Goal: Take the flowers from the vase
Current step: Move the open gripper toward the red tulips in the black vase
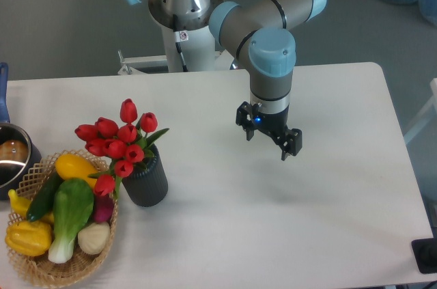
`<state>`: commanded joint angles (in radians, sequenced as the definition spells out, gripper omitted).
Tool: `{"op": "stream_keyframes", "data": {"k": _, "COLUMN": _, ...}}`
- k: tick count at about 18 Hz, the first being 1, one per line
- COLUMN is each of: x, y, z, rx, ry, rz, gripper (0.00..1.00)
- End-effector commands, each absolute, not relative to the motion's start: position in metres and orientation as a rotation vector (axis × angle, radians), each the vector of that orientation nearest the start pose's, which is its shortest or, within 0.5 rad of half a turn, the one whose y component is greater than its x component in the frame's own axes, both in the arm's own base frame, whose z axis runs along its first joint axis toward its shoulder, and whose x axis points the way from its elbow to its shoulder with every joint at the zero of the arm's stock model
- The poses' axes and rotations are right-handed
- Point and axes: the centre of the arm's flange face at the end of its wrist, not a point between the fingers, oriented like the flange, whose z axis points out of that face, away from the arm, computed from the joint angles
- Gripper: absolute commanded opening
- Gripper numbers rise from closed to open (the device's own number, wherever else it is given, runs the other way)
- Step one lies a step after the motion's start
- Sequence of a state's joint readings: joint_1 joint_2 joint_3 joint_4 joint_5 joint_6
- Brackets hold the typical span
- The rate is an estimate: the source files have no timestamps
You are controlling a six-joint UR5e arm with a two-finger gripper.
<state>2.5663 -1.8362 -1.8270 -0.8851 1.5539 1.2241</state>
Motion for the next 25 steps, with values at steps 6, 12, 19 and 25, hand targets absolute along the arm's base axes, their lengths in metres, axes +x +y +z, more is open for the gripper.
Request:
{"op": "stream_keyframes", "data": {"k": 6, "x": -0.392, "y": 0.430, "z": 0.295, "rx": -3.014, "ry": 0.382, "rz": 0.206, "gripper": 1.00}}
{"op": "stream_keyframes", "data": {"k": 12, "x": -0.373, "y": 0.448, "z": 0.299, "rx": -2.952, "ry": 0.418, "rz": 0.202, "gripper": 1.00}}
{"op": "stream_keyframes", "data": {"k": 19, "x": -0.346, "y": 0.472, "z": 0.304, "rx": -2.907, "ry": 0.527, "rz": 0.204, "gripper": 1.00}}
{"op": "stream_keyframes", "data": {"k": 25, "x": -0.305, "y": 0.485, "z": 0.321, "rx": -2.687, "ry": 0.564, "rz": 0.041, "gripper": 1.00}}
